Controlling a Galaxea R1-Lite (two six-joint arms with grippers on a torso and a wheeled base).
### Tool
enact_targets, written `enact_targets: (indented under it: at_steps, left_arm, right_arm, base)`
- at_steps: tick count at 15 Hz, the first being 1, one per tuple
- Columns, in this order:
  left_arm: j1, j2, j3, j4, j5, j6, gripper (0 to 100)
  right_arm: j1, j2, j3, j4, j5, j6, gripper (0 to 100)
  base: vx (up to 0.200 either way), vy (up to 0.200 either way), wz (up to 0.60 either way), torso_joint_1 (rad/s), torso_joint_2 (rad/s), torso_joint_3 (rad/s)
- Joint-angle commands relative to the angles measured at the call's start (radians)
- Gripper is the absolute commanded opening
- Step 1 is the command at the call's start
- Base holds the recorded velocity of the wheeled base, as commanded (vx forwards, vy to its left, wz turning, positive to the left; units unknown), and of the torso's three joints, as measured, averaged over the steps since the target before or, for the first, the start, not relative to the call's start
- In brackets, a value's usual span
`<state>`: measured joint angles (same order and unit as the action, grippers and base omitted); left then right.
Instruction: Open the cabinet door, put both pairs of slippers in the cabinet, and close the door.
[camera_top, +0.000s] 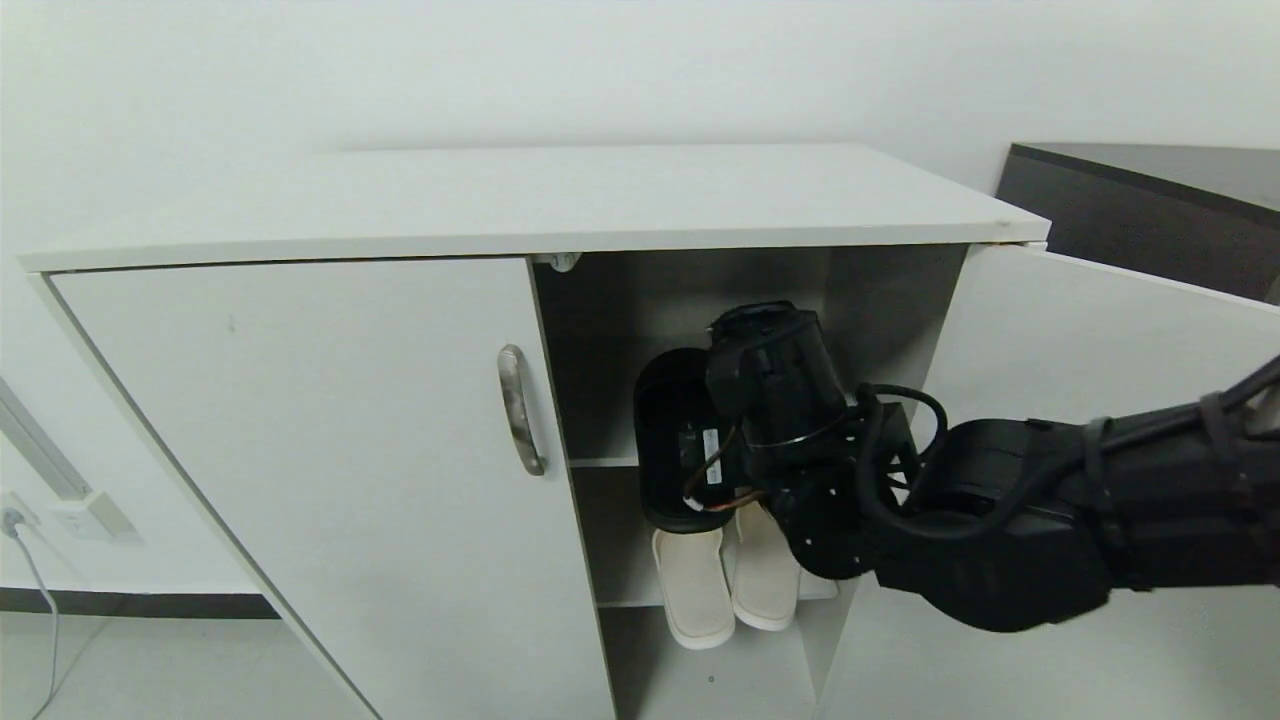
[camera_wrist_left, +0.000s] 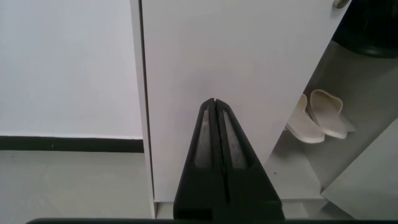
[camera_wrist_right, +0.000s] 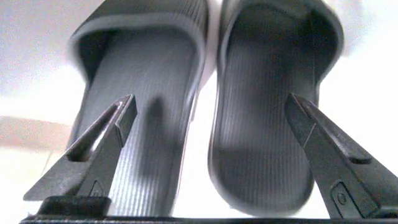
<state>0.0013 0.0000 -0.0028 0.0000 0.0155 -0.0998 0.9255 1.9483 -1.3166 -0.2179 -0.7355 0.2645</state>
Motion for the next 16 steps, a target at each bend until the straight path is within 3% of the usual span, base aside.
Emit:
enact_targets:
  at_steps: [1,3,4,8,16]
  left_arm:
    - [0.000,0.000,0.000,0.000,0.000,0.000,0]
    - [0.000,0.000,0.000,0.000,0.001,0.000,0]
    - [0.000,0.000,0.001,0.000,0.001,0.000,0]
    - [0.000,0.000,0.001,0.000,0.000,0.000,0]
    - [0.000,0.000,0.000,0.000,0.001,0.000,0]
  right_arm:
    - [0.047,-0.135,0.154,-0.049,0.033,-0.004,100]
    - [0.075,-0.270,0.347,-0.136,0.191,-0.022,100]
    - [0.072,-0.289,0.404,-0.170,0.225,-0.039,0]
    - [0.058,-0.262,0.481,-0.282,0.274,-0.105,0]
    - [0.045,-0.233,0.491,-0.316,0.269,-0.105,0]
  base:
    - [0.000,0.000,0.00,0.000,0.00,0.000]
    - [0.000,0.000,0.00,0.000,0.00,0.000]
    - [0.000,0.000,0.00,0.000,0.00,0.000]
    - [0.000,0.000,0.00,0.000,0.00,0.000]
    - [0.000,0.000,0.00,0.000,0.00,0.000]
